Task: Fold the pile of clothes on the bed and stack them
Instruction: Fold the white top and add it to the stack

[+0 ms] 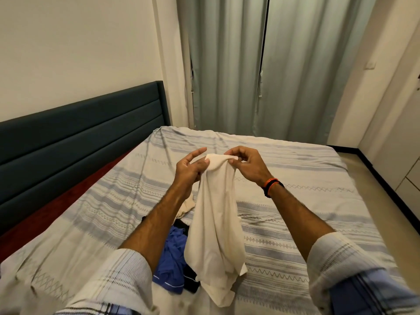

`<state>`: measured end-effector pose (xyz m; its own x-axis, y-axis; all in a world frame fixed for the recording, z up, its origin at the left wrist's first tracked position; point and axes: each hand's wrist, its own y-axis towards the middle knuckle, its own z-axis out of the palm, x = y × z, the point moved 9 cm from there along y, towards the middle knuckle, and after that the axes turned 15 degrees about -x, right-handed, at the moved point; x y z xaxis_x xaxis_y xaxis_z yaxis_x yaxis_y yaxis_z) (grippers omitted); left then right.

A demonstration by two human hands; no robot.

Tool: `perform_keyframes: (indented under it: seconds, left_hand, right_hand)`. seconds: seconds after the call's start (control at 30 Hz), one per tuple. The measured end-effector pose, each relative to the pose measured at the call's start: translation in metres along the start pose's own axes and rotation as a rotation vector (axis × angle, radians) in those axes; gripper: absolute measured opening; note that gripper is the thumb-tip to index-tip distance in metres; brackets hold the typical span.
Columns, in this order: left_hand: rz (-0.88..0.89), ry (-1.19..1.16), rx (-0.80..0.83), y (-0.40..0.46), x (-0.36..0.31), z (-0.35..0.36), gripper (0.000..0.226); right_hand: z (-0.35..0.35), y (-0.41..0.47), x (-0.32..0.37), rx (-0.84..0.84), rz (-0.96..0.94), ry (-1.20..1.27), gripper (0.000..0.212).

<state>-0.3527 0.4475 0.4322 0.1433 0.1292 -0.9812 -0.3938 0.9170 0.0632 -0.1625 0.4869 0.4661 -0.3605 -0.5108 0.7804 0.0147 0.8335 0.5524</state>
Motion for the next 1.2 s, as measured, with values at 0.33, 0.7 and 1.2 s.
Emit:
perform_keyframes:
  seconds: [0.33,0.7,1.2]
  left_hand:
    - [0.104,0.097,-0.033,-0.003,-0.008,0.012,0.029]
    - [0.308,0.291,-0.088,0.003,-0.017,0.004,0.036]
    - [0.207,0.534,0.406,-0.006,0.026,0.014,0.025]
  right_hand:
    - [0.005,-0.006,0.023,0.057,-0.174,-0.173,0.03]
    - [0.013,-0.004,0.031,0.12,-0.184,-0.272,0.017]
    - [-0.003,0.015,0.015,-0.015,0.183,0.183,0.022]
